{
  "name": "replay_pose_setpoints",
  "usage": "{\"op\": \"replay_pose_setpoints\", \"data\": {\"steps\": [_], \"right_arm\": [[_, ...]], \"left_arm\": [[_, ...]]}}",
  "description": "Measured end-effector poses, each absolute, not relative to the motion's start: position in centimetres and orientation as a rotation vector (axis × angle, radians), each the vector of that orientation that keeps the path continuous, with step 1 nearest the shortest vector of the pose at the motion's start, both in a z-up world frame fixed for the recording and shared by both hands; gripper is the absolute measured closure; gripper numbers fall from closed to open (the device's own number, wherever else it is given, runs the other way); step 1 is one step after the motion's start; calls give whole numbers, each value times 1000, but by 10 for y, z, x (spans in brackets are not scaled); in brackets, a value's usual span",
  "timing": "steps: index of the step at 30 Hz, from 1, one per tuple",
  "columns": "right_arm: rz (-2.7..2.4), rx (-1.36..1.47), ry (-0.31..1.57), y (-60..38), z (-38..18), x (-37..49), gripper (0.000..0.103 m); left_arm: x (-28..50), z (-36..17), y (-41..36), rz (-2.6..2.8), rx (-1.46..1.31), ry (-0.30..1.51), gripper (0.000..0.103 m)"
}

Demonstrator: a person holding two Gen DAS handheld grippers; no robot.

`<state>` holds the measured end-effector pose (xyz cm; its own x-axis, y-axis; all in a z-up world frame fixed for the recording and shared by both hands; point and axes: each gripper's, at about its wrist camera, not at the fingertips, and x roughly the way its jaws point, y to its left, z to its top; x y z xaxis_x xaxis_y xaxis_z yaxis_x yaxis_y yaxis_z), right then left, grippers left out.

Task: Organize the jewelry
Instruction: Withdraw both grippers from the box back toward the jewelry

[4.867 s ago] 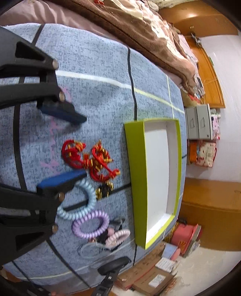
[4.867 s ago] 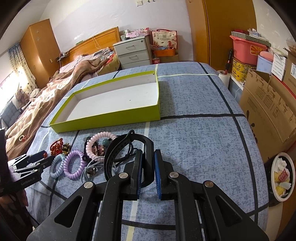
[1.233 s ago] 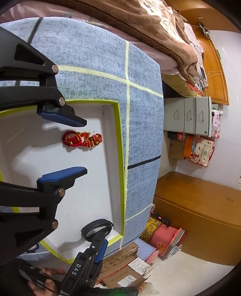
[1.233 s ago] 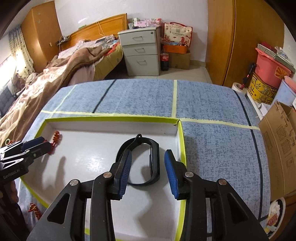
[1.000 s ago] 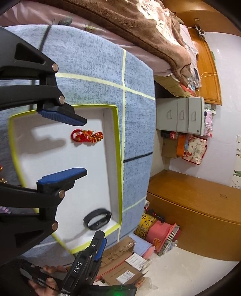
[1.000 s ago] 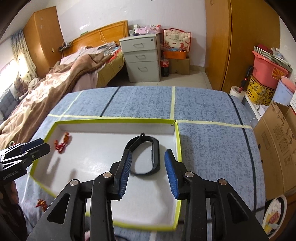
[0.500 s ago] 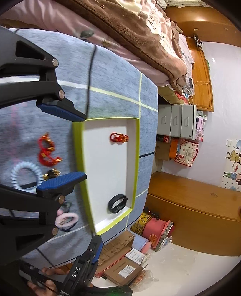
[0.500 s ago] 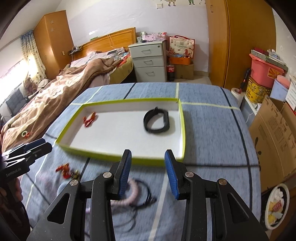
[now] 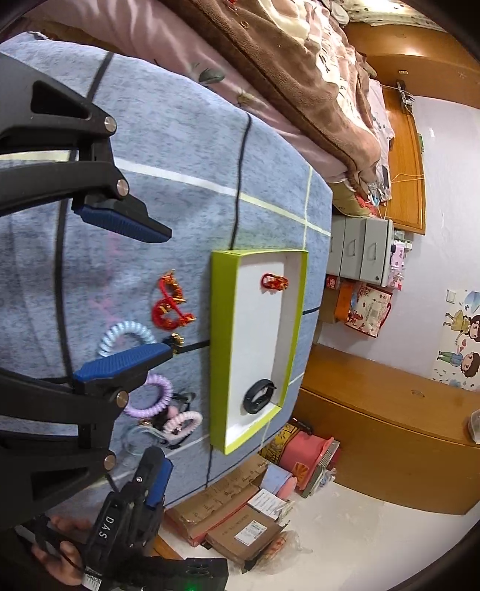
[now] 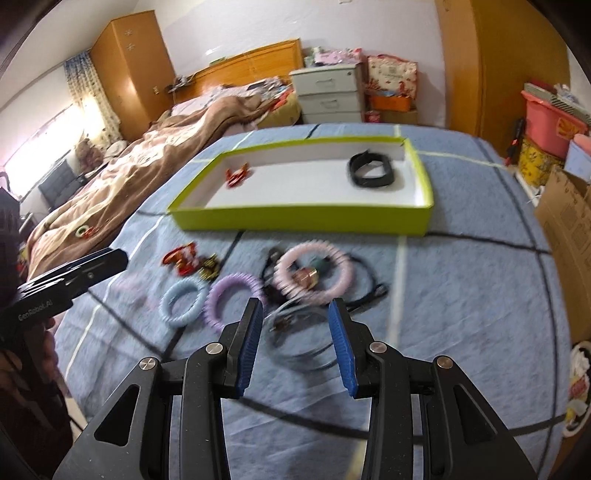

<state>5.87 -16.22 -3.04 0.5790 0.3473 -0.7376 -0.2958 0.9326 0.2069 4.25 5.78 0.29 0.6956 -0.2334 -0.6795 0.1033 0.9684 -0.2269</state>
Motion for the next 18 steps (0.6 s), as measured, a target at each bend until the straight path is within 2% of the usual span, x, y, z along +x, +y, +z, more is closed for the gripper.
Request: {"op": "replay_pose_setpoints", "data": {"steps": [18], "right_arm": [[313,-17,931,-139,-50,65,65]], "left_arm": [[31,-10,68,-169,-202,803,44]]}}
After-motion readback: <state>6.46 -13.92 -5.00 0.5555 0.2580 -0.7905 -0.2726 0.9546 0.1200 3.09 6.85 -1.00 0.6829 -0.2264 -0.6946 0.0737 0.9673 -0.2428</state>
